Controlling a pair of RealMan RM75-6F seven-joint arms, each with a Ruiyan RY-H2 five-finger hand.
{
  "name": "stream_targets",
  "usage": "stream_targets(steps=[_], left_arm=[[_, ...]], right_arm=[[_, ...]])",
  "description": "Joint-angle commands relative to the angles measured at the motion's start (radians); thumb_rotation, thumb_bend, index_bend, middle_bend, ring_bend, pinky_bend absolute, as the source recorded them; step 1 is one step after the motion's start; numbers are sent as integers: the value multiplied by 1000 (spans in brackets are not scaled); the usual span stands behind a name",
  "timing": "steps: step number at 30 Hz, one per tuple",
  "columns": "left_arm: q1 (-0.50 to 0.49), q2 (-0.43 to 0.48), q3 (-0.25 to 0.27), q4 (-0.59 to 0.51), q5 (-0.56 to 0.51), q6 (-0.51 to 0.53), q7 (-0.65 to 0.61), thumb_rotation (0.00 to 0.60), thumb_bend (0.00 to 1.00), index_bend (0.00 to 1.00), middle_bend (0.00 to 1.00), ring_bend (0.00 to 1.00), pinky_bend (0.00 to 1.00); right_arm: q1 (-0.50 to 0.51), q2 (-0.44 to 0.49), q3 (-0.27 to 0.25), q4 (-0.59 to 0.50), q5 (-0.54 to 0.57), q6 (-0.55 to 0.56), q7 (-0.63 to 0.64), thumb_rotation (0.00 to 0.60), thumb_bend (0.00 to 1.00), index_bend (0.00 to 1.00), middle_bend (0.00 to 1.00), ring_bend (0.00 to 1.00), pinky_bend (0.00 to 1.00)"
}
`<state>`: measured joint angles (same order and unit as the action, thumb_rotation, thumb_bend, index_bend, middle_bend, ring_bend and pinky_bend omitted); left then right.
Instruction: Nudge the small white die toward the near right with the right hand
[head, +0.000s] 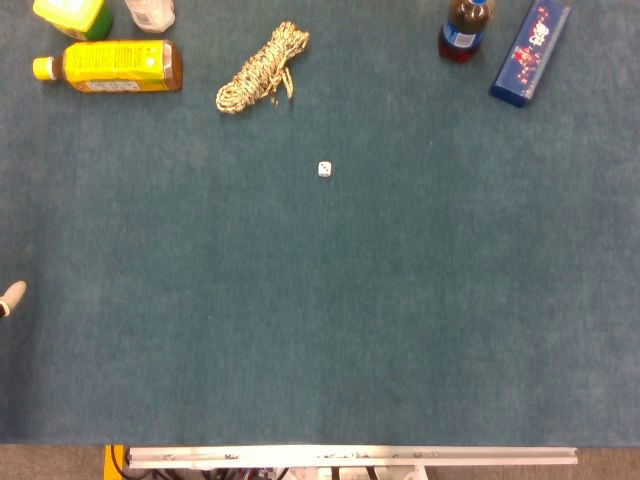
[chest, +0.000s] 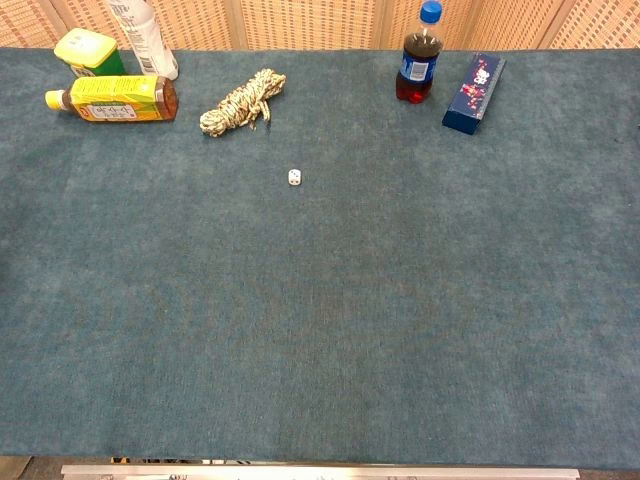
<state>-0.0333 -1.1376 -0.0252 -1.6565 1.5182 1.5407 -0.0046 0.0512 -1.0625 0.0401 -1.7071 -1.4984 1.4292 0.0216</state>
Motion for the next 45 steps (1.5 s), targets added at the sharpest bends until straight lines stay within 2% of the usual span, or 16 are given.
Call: stream_targets(steps=[1, 8, 13, 15, 16, 18, 20, 22, 24, 27, 33, 39, 45], left_arm=[[1, 0, 1, 1, 0, 1, -1, 600, 135, 0, 0, 0, 0], [3, 1, 1, 4, 3, 4, -8, 600, 135, 0, 0, 0, 0], [5, 1, 4, 7, 10, 7, -13, 600, 135, 0, 0, 0, 0], [6, 2, 6, 7, 13, 8, -14, 600, 135, 0, 0, 0, 0], [7, 2, 6, 7, 14, 9, -15, 600, 135, 0, 0, 0, 0], [9, 3, 8, 5, 16, 12, -16, 600, 135, 0, 0, 0, 0], [11, 4, 9, 7, 18, 15, -19, 600, 135, 0, 0, 0, 0], [12, 5, 11, 8, 21, 17, -20, 600, 135, 0, 0, 0, 0], [13, 5, 12, 9, 24, 17, -20, 600, 135, 0, 0, 0, 0], [11, 5, 14, 9, 28, 15, -17, 600, 135, 0, 0, 0, 0], [13, 5, 18, 6, 36, 18, -14, 600, 135, 0, 0, 0, 0], [15, 5, 18, 3, 38, 21, -14, 600, 135, 0, 0, 0, 0], [13, 4, 17, 1, 38, 17, -12, 600, 135, 0, 0, 0, 0]], right_arm=[[4, 0, -1, -2, -7, -1, -2, 600, 180, 39, 135, 55, 94], [42, 12, 2, -32, -55, -22, -18, 600, 180, 39, 162, 97, 114], [112, 39, 20, -99, -103, -82, -57, 600, 179, 39, 224, 214, 256], [151, 50, 33, -134, -114, -123, -86, 600, 180, 39, 275, 298, 363], [169, 54, 40, -148, -117, -143, -98, 600, 181, 39, 311, 358, 449], [216, 60, 58, -182, -111, -197, -121, 600, 226, 39, 416, 507, 653], [259, 63, 76, -208, -96, -249, -138, 600, 296, 39, 532, 637, 800], [310, 62, 99, -234, -66, -314, -161, 600, 376, 39, 654, 759, 910], [364, 54, 123, -254, -22, -382, -188, 600, 464, 39, 770, 865, 980], [447, 34, 155, -271, 72, -491, -237, 600, 582, 40, 897, 985, 1000], [623, -29, 201, -243, 336, -677, -343, 600, 750, 46, 991, 1000, 1000], [771, -114, 191, -185, 551, -732, -458, 600, 772, 58, 1000, 1000, 1000], [928, -183, 154, -146, 767, -742, -559, 600, 772, 59, 1000, 1000, 1000]])
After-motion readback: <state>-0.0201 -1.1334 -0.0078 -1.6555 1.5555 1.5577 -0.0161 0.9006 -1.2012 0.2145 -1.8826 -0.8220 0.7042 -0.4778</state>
